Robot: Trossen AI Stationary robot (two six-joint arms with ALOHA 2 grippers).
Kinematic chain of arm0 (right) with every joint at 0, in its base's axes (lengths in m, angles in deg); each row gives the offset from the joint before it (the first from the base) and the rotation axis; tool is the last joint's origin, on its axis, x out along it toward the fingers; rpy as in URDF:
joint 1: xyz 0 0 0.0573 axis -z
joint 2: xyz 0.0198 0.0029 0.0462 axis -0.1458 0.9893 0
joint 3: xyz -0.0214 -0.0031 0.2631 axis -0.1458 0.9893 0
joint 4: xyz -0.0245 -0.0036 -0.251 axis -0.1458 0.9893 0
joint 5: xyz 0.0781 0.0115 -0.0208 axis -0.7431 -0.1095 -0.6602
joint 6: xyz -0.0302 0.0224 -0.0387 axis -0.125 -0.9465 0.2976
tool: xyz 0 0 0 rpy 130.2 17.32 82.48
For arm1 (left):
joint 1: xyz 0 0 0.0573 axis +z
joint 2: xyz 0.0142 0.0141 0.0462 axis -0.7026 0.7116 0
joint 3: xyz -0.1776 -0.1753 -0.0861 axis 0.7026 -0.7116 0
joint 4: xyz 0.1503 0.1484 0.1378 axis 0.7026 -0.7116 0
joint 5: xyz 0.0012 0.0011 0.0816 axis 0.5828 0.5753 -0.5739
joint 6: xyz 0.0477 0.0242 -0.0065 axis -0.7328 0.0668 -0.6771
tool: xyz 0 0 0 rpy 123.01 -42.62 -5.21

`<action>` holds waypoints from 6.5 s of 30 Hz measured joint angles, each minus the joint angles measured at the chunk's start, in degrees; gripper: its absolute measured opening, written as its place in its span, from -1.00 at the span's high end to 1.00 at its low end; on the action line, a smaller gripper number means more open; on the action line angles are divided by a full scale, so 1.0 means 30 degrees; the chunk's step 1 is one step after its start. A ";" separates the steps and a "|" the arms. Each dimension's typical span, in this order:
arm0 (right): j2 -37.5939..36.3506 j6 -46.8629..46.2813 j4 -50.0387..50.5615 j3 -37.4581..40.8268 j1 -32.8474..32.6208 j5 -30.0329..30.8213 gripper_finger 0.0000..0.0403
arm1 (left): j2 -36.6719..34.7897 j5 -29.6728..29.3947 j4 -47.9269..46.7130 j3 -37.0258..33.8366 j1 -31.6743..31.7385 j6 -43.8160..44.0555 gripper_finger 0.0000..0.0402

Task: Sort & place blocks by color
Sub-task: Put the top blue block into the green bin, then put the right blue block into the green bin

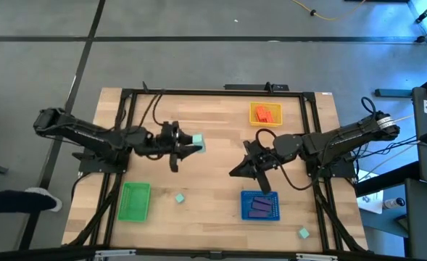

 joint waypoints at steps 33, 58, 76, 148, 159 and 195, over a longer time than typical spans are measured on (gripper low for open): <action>0.0015 0.0714 -0.0822 0.0000 0.0384 0.2592 0.91 | -0.0238 0.3045 -1.4283 0.4936 -0.2002 -0.1005 0.39; 0.0015 0.1171 -0.0783 0.0000 -0.0152 0.2314 1.00 | -0.0102 0.5723 -3.2501 0.6438 -0.9931 0.7947 0.39; 0.0015 0.1151 -0.0713 0.0000 -0.0135 0.2490 1.00 | -0.0080 0.7423 -2.6260 -0.0898 -1.2180 0.9049 0.39; 0.0015 0.1146 -0.0232 0.0000 -0.0102 0.3130 1.00 | -0.3904 -0.5051 -1.5068 0.4899 -0.4536 0.0370 -0.23; 0.0015 0.1275 -0.0237 0.0000 -0.0106 0.3134 1.00 | -0.3854 -0.1807 -0.2412 -0.1832 -0.2321 0.1306 -0.23; 0.0022 0.2127 -0.0279 0.0000 -0.0106 0.3472 1.00 | -0.3869 -0.0347 -0.2874 -0.1951 -0.2272 -0.1422 1.00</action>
